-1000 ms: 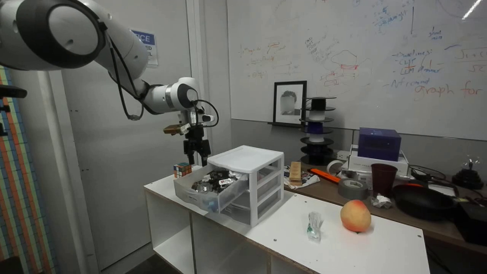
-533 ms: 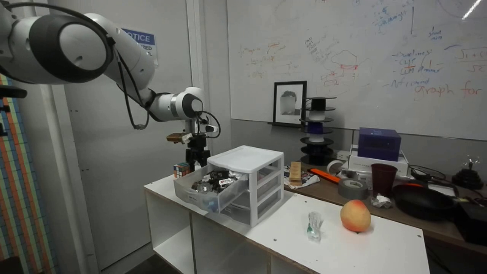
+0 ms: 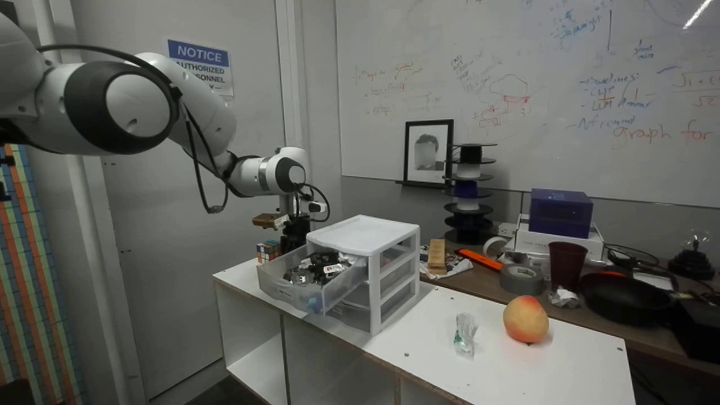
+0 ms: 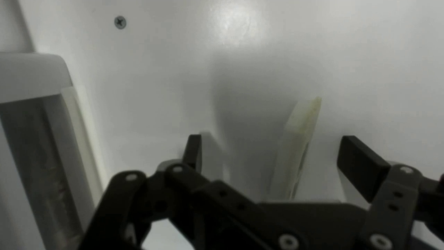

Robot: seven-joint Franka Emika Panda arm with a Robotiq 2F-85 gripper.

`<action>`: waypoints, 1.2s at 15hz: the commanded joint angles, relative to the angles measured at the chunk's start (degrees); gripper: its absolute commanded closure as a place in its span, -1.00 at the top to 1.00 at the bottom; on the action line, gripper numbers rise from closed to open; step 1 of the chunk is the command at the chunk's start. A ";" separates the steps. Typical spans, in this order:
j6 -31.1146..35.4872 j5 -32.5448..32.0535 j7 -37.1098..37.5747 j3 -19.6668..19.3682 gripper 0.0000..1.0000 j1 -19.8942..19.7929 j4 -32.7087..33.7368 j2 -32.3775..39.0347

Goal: Pick the white object and the object on the right and put them in the drawer on the table, then close it

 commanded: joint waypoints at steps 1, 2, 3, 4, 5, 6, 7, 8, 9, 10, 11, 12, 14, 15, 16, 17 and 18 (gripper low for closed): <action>-1.30 -0.05 1.46 -1.76 0.48 1.28 8.19 4.92; -1.29 -0.09 1.71 -1.86 0.31 1.46 9.23 5.38; -1.38 -0.23 1.98 -2.05 0.17 1.72 10.16 5.81; -1.52 -0.28 2.13 -2.16 -0.03 1.98 11.06 6.11; -1.68 -0.23 2.09 -2.16 -0.16 2.14 11.93 6.46; -1.99 -0.17 1.70 -2.02 -0.29 2.29 12.66 6.67; -2.38 -0.17 1.61 -1.99 -0.47 2.53 13.43 6.89; -2.87 -0.02 1.27 -1.76 -0.60 2.65 14.13 7.09; -3.45 0.11 1.06 -1.60 -0.78 2.77 14.88 7.31; -4.17 0.24 1.15 -1.49 -0.82 2.94 15.00 7.07; -4.42 -0.09 1.33 -0.88 -0.87 2.75 14.46 6.50; -5.00 -0.07 1.64 -0.95 -0.80 2.87 14.17 5.98; -5.97 0.07 2.04 -0.90 -0.79 3.07 12.51 4.08; -6.47 -0.03 2.18 -0.98 -0.79 3.22 11.99 3.17; -6.98 -0.07 2.11 -0.96 -0.79 3.35 11.69 2.34; -7.05 -0.46 2.24 -1.19 -0.80 3.70 10.78 1.02; -7.18 -0.56 2.34 -1.25 -0.80 3.90 10.13 -0.09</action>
